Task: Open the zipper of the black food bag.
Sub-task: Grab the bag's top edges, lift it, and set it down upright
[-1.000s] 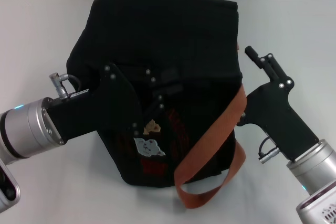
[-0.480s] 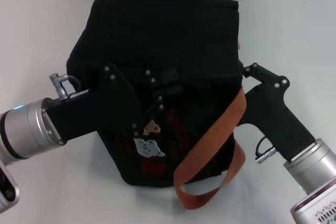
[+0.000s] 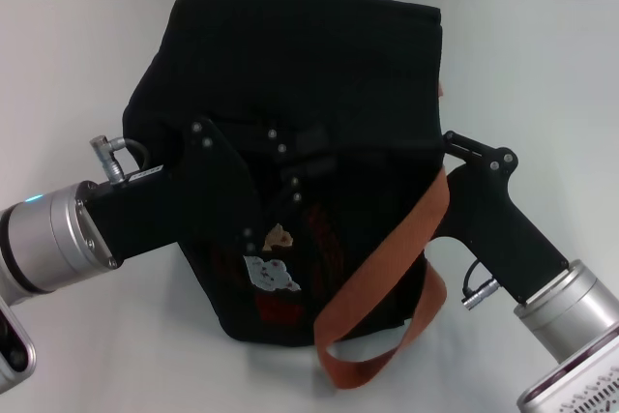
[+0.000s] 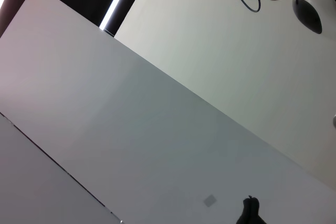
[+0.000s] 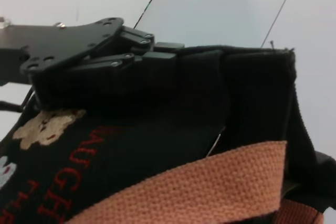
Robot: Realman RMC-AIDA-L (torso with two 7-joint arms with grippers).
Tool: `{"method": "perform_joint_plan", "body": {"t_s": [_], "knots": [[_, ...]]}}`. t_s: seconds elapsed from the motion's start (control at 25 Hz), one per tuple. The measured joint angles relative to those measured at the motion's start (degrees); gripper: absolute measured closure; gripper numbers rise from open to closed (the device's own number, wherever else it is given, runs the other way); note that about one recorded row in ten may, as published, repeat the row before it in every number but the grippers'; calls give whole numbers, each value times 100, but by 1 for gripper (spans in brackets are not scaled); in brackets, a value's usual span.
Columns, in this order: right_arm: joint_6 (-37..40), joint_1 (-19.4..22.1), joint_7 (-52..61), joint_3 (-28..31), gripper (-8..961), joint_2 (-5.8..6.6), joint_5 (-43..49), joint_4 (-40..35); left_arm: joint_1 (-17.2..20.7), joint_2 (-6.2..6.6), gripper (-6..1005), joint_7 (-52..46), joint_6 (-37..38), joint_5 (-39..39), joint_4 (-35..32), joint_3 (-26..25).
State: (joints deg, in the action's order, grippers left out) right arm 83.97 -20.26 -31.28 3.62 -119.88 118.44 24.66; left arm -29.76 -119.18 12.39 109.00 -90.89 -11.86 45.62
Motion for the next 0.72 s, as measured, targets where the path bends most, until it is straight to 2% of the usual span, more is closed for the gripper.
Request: {"method": "perform_joint_plan", "body": {"t_s": [0.32, 0.72], "knots": [[17, 24, -386, -7, 787, 0, 77, 59, -3, 0, 915, 0, -1, 1, 0, -1], [-127, 16, -743, 33, 907, 0, 57, 159, -3, 0, 915, 8, -3, 4, 0, -1]]}}
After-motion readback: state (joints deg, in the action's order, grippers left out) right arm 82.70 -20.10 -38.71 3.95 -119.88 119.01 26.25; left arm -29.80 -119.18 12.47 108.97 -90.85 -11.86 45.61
